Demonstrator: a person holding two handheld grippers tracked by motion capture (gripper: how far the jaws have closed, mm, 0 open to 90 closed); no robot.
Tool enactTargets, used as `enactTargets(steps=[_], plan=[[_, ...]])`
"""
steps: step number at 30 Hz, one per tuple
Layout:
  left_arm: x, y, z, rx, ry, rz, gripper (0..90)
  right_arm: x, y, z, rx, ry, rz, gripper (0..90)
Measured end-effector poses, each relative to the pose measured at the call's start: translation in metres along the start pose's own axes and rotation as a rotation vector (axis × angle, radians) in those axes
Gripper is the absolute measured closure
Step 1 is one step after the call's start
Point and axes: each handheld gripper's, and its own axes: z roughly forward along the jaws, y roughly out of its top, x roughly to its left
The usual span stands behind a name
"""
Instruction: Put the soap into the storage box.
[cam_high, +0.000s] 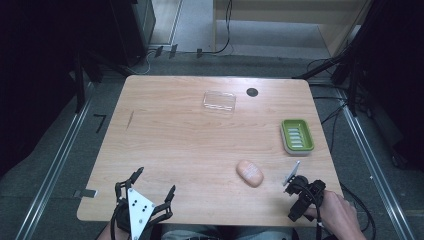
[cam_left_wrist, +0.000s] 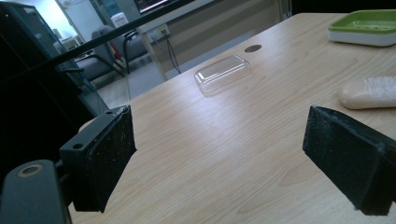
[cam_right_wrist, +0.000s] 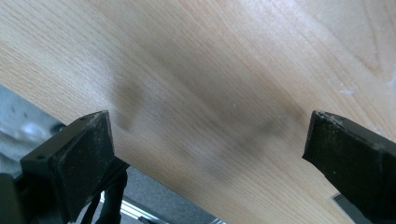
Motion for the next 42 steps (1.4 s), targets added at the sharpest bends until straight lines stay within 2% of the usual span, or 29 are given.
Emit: enactTargets(steps=[5,7,10,11,14,18,29,31,42], plan=[[0.0,0.0,0.001,-0.002,-0.002,-0.009,9.9,0.0,0.001,-0.002,-0.017,0.0,-0.004,1.7],[0.001,0.0,0.0,0.011,-0.012,-0.004,9.9,0.0,0.0,-0.003,-0.018,0.002,-0.01,1.6],[0.003,-0.001,-0.004,-0.005,0.011,-0.022,9.9,0.002,0.003,-0.006,-0.021,-0.007,-0.009,1.6],[0.002,-0.001,-0.004,-0.007,0.015,-0.027,9.9,0.003,0.006,-0.006,-0.027,-0.01,-0.024,1.6],[0.0,0.0,-0.003,0.004,-0.003,-0.003,9.9,0.004,0.008,-0.007,-0.025,-0.006,-0.027,1.6],[0.002,-0.001,-0.003,0.006,0.011,-0.023,9.9,0.007,0.013,-0.009,-0.033,-0.013,-0.05,1.4],[0.001,-0.001,-0.003,0.006,0.006,-0.018,9.9,0.02,0.035,-0.017,-0.044,-0.028,-0.096,1.1],[0.001,-0.001,-0.003,0.007,0.007,-0.019,9.9,0.024,0.04,-0.019,-0.048,-0.029,-0.118,1.0],[0.0,0.0,-0.002,0.005,0.0,-0.01,9.9,0.029,0.052,-0.024,-0.067,-0.022,-0.134,0.1]])
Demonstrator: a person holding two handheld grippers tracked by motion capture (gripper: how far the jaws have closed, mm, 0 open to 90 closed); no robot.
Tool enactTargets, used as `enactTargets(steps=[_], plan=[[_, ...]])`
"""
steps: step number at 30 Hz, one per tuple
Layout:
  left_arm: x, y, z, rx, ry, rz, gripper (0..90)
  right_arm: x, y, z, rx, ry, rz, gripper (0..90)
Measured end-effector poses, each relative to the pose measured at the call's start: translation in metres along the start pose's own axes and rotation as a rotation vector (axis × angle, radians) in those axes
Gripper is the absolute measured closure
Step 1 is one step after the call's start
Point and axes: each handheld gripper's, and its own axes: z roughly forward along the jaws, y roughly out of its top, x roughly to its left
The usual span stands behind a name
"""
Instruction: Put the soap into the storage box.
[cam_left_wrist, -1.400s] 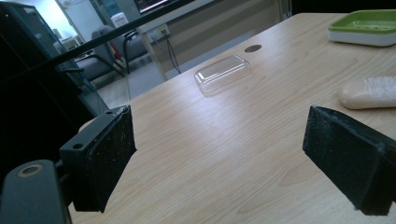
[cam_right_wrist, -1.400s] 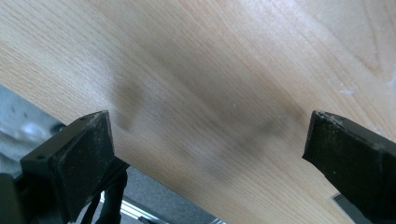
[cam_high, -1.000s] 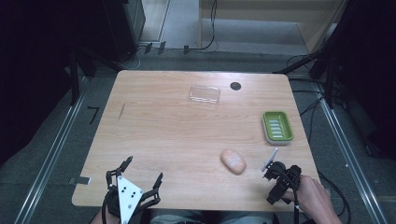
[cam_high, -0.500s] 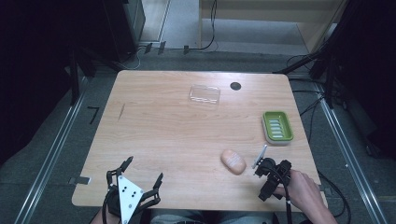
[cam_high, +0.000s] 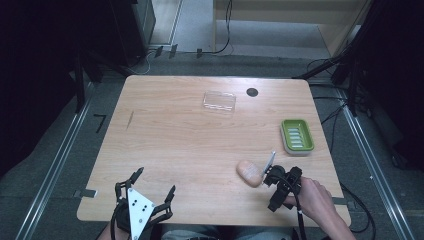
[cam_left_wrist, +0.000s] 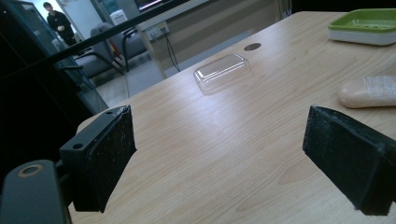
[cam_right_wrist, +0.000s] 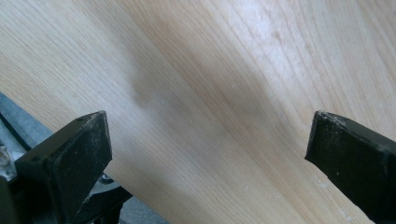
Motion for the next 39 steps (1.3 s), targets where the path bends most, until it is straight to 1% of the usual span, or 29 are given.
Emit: enactTargets(steps=[3,4,5,9,11,12,13,15,17,18,19,23,26,28,29,39], plan=[[0.0,0.0,0.0,-0.001,0.0,-0.002,9.9,0.002,0.004,-0.001,-0.005,0.004,-0.001,0.0],[0.0,0.0,0.0,-0.001,0.0,-0.003,9.9,0.002,0.006,-0.001,-0.005,0.006,-0.011,0.0],[0.0,0.0,0.0,-0.002,-0.001,-0.001,9.9,0.003,0.007,-0.001,-0.005,0.007,-0.005,0.0],[0.0,0.0,0.001,0.004,-0.001,0.003,9.9,0.003,0.013,-0.004,-0.013,0.009,-0.025,0.0],[0.0,0.0,0.001,0.005,-0.002,0.003,9.9,0.004,0.019,-0.007,-0.022,0.008,-0.018,0.0],[0.0,0.0,0.001,0.006,-0.002,0.004,9.9,0.004,0.019,-0.007,-0.022,0.008,-0.018,0.0],[0.0,0.0,0.001,0.005,-0.002,0.003,9.9,0.004,0.02,-0.007,-0.023,0.009,-0.027,0.0],[0.0,0.0,0.001,0.004,-0.002,0.002,9.9,0.004,0.024,-0.009,-0.03,0.016,-0.02,0.0],[0.0,0.0,0.001,0.003,-0.001,0.0,9.9,0.004,0.026,-0.011,-0.035,0.01,-0.029,0.0],[0.0,0.0,0.001,0.003,-0.001,0.0,9.9,0.005,0.028,-0.012,-0.042,0.012,-0.023,0.0],[0.0,0.0,0.001,0.002,-0.001,0.0,9.9,0.004,0.03,-0.013,-0.046,0.009,-0.032,0.0],[0.0,0.0,0.0,0.004,0.0,-0.001,9.9,0.005,0.037,-0.014,-0.05,0.008,-0.031,0.0],[0.0,0.0,0.0,0.002,-0.001,-0.001,9.9,0.005,0.041,-0.014,-0.048,0.009,-0.042,0.0],[0.0,0.0,0.0,0.002,0.0,-0.001,9.9,0.006,0.044,-0.014,-0.049,0.006,-0.037,0.0],[0.0,0.0,0.0,0.002,0.0,-0.001,9.9,0.005,0.046,-0.014,-0.05,0.007,-0.046,0.0],[-0.001,0.0,0.0,-0.005,0.001,0.003,9.9,0.0,0.06,-0.016,-0.061,0.005,-0.03,0.0]])
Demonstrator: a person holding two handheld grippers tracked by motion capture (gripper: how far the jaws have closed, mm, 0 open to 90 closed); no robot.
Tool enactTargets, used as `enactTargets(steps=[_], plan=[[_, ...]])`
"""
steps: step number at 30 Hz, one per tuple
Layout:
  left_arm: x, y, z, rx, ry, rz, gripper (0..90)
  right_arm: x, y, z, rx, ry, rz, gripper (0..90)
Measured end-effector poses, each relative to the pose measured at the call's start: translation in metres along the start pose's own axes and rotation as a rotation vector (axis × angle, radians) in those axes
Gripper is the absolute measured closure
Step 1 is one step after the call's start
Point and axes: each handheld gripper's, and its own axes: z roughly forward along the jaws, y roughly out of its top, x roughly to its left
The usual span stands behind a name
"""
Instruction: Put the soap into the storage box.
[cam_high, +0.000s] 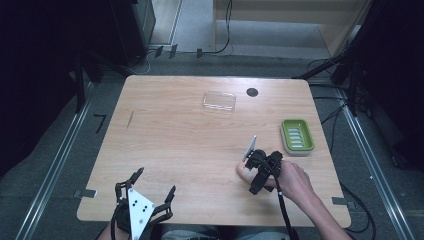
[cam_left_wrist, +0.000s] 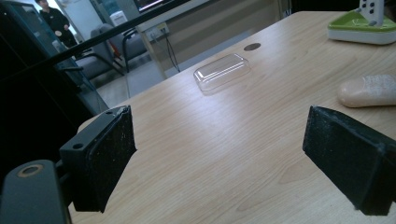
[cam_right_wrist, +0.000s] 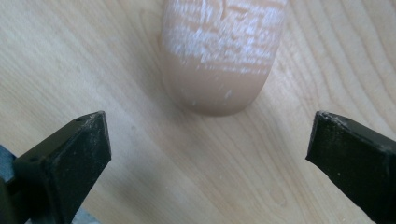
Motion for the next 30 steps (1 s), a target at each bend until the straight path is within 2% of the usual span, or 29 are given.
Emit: enactTargets(steps=[15,23,26,30], plan=[[0.0,0.0,0.0,-0.002,0.003,0.004,9.9,-0.004,0.018,0.007,0.013,0.017,-0.021,0.0],[0.0,0.0,0.0,0.001,0.002,0.008,9.9,-0.007,0.024,0.008,0.006,0.025,-0.016,0.0],[0.0,0.0,0.0,0.0,0.002,0.008,9.9,-0.008,0.027,0.008,0.005,0.024,0.006,0.0],[0.0,0.0,0.0,-0.001,0.002,0.008,9.9,-0.009,0.029,0.01,0.006,0.034,0.009,0.0]])
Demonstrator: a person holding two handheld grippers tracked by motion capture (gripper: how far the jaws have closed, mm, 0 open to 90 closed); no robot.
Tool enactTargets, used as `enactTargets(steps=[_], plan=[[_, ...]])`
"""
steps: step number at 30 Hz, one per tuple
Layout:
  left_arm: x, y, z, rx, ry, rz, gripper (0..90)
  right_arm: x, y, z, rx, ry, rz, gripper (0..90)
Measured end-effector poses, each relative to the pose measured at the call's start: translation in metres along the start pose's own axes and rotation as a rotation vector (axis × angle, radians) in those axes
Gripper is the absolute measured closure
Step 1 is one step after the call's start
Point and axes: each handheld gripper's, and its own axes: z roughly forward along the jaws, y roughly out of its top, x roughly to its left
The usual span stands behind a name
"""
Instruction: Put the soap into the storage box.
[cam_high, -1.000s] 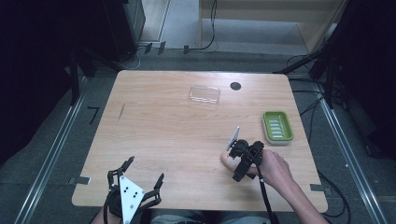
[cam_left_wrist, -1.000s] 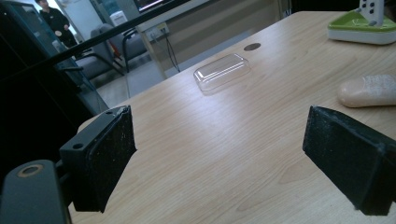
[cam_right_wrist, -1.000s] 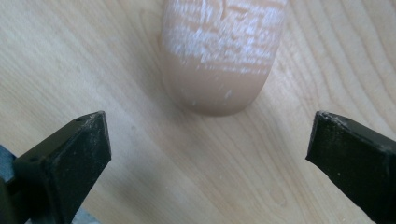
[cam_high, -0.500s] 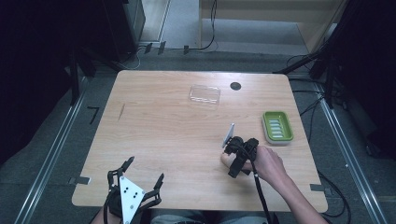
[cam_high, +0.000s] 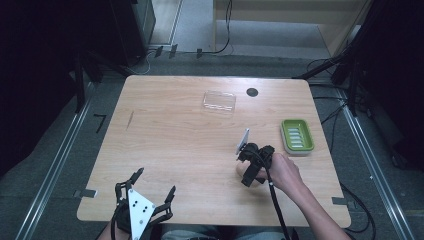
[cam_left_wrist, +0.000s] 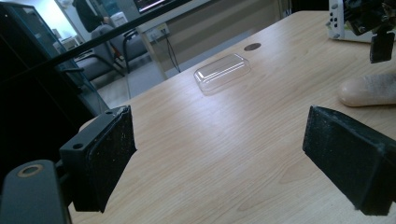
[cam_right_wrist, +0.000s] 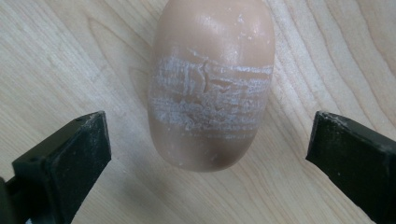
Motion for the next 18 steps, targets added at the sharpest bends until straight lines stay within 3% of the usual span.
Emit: enactTargets(steps=[18], plan=[[0.0,0.0,0.0,0.0,0.0,0.003,9.9,-0.007,0.012,0.014,0.01,0.009,0.029,0.0]])
